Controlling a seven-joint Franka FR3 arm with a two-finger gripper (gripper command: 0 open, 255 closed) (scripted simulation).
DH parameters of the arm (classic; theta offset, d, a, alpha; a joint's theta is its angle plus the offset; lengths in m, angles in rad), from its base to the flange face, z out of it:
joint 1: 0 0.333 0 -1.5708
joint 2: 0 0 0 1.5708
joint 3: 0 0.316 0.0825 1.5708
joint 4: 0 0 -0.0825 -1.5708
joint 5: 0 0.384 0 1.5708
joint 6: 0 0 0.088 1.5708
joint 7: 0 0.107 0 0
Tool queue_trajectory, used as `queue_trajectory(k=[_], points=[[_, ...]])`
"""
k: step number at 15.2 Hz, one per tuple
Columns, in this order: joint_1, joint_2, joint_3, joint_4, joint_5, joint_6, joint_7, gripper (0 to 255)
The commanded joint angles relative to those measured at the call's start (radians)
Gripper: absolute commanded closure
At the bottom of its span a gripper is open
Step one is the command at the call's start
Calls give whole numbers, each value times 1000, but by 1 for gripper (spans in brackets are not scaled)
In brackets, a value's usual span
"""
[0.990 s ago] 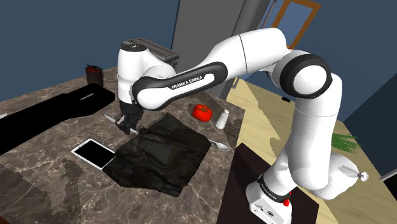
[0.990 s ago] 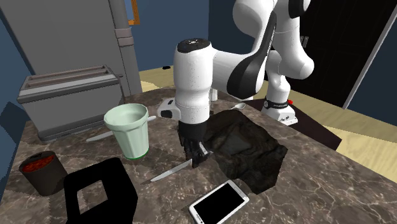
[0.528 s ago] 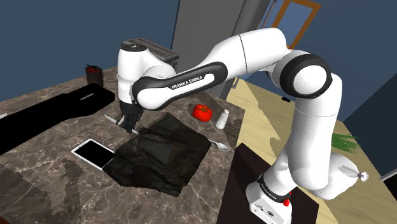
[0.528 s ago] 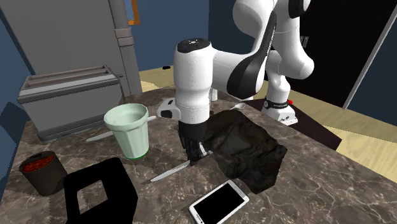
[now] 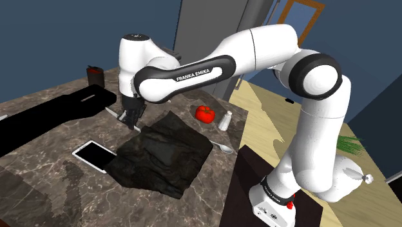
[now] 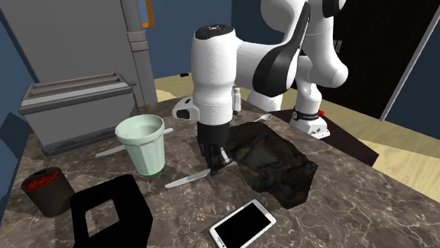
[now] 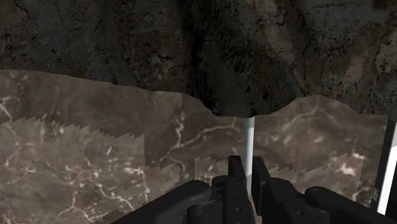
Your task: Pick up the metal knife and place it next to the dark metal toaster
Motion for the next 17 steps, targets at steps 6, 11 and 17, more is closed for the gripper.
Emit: queue_trajectory(k=[6, 11, 17], points=[[-3, -35, 7, 49, 16, -82, -11, 255], [-4, -54, 11, 90, 25, -141, -18, 255], [-3, -71, 14, 148, 33, -215, -25, 255]])
